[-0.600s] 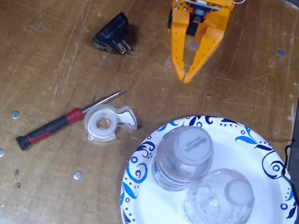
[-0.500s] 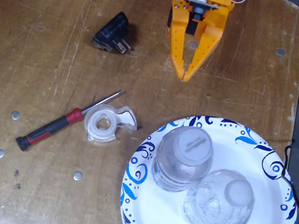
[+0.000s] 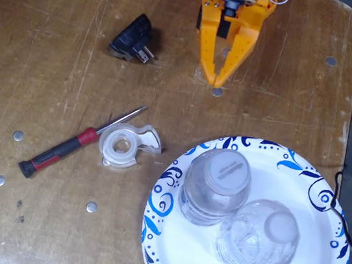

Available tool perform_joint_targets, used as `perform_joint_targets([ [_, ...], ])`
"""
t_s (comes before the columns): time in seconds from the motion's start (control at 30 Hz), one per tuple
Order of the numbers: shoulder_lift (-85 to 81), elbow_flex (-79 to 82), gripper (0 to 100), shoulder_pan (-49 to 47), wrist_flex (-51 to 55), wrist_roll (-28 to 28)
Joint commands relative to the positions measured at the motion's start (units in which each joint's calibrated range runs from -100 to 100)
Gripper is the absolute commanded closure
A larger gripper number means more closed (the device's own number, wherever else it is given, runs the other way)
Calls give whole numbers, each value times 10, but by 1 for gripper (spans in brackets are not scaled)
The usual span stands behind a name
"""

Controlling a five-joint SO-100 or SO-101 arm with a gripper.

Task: Move the bottles to the plate

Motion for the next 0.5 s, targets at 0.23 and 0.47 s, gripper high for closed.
perform_joint_targets([
  [0.23,-10,4,99,-7,114,0],
  [0.47,-10,4,99,-1,121,0],
])
